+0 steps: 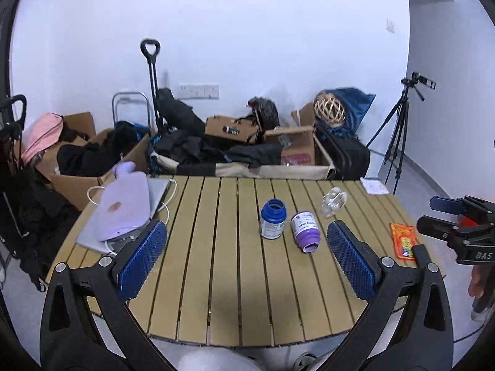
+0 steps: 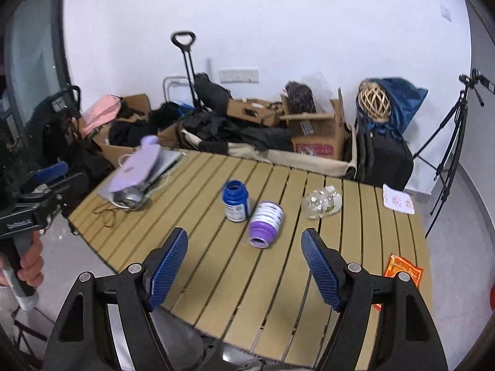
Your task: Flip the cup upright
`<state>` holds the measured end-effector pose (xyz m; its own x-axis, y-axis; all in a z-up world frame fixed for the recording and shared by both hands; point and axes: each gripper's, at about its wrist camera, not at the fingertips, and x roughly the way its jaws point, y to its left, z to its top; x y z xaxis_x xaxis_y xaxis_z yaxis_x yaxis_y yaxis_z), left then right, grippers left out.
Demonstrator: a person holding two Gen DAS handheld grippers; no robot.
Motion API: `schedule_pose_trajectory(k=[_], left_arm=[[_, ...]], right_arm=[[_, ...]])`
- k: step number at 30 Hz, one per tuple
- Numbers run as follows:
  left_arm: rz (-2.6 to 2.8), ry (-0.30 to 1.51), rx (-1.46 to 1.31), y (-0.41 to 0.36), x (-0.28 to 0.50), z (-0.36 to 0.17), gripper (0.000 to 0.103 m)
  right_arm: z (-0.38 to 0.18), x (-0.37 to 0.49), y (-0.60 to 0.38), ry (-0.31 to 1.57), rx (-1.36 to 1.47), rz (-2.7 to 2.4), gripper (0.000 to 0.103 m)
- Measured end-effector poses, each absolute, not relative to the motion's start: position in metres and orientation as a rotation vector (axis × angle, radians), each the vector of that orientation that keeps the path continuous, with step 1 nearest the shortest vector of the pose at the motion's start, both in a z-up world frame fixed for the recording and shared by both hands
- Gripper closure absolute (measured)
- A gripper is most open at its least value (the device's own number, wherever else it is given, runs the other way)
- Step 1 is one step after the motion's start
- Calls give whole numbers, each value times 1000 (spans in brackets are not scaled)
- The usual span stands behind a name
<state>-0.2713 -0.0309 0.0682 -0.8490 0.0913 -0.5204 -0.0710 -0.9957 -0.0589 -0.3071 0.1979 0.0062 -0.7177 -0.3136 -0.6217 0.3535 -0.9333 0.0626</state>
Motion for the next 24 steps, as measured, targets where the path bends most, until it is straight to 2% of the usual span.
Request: schedule_pose_trajectory(k=[5,7,9,13,19,24], left_arm=[[2972,-79,-794,-30,-218,99,0],[3000,-52,-783,-28,-190,105,0],[3013,-18,-740,-27,-166,104,0],[3093,125,-619,-19,-114,88,0],[3136,66,-555,-20,-46,50,0],[3149,31,-455,-22,11,19,0]], right_arm=[[40,-252,197,32,862,-2575,21],[44,-225,196,48,847,-2589,13],[43,-200,195,62,814,-2605,13],[23,-146,193,37,731,-2611,13],[-18,-72,178,121,658,-2731,13],[-52,-18,168,72,600,-2727,13]])
